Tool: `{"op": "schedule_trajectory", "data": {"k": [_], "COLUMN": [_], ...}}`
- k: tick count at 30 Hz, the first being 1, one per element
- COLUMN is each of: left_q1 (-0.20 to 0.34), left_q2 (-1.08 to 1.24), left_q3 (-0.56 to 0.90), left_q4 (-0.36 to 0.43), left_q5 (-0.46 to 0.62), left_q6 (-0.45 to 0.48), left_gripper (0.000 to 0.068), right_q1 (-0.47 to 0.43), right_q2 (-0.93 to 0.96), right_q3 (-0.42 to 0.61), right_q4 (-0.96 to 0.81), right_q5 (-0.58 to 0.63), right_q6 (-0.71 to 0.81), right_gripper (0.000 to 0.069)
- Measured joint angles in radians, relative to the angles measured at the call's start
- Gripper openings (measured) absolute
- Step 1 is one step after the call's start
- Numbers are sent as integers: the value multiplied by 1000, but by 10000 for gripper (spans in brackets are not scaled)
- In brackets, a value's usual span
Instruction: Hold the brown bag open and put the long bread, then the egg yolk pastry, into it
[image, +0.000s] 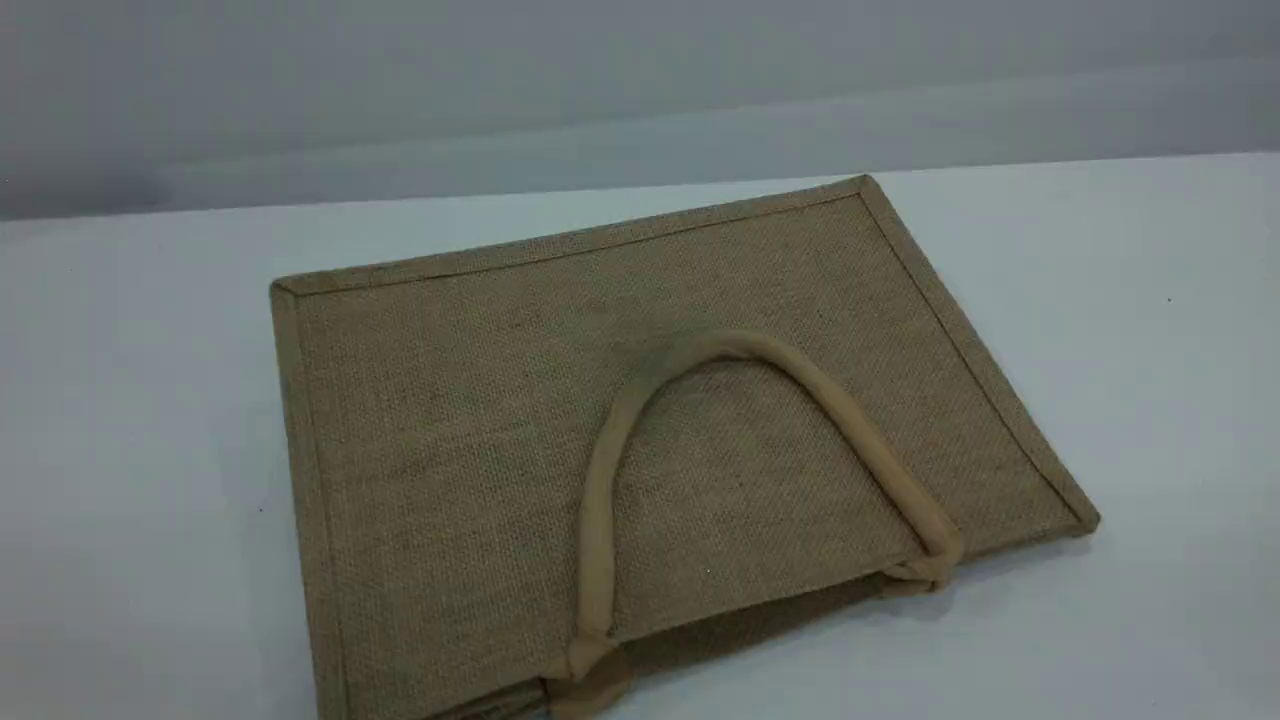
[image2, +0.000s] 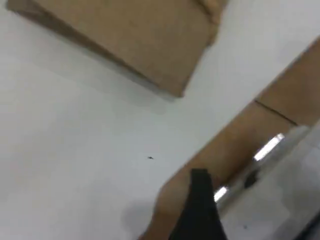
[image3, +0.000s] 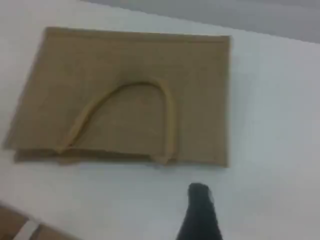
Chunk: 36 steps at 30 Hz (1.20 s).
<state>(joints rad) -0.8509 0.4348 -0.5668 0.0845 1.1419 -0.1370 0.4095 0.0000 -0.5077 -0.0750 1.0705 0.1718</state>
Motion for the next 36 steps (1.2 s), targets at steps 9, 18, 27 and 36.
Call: {"op": "schedule_trajectory", "data": {"k": [9, 18, 27, 36], "left_q1": [0, 0, 0, 86], "left_q2": [-241, -279, -279, -278], "left_q3": [36, 36, 36, 35], "left_q4": [47, 47, 47, 46], "left_q5": [-13, -14, -12, -11], "left_q6": [-12, -8, -7, -7], "left_gripper": [520, 519, 519, 519], "right_q1": [-328, -360, -360, -360], "right_q2": [0, 0, 0, 0], "right_q3": [0, 0, 0, 0], "right_q4": [1, 1, 1, 1], "right_q5": [0, 0, 0, 0], "right_q6": [0, -1, -1, -1], "right_gripper": [479, 479, 479, 479]}}
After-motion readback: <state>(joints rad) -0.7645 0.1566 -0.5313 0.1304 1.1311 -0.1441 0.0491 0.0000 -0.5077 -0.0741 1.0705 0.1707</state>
